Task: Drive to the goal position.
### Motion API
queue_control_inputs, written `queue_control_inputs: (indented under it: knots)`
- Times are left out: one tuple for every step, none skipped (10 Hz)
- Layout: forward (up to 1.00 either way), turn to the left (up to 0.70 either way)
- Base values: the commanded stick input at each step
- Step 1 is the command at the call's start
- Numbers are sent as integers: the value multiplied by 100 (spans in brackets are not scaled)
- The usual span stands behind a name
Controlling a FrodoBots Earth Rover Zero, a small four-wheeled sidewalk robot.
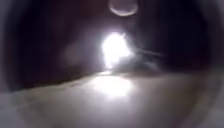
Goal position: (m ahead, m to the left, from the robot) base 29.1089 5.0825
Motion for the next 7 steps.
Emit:
queue_control_inputs:
  knots:
    - [85,0]
    - [85,0]
    - [85,0]
    - [85,0]
    - [85,0]
    - [85,0]
    - [85,0]
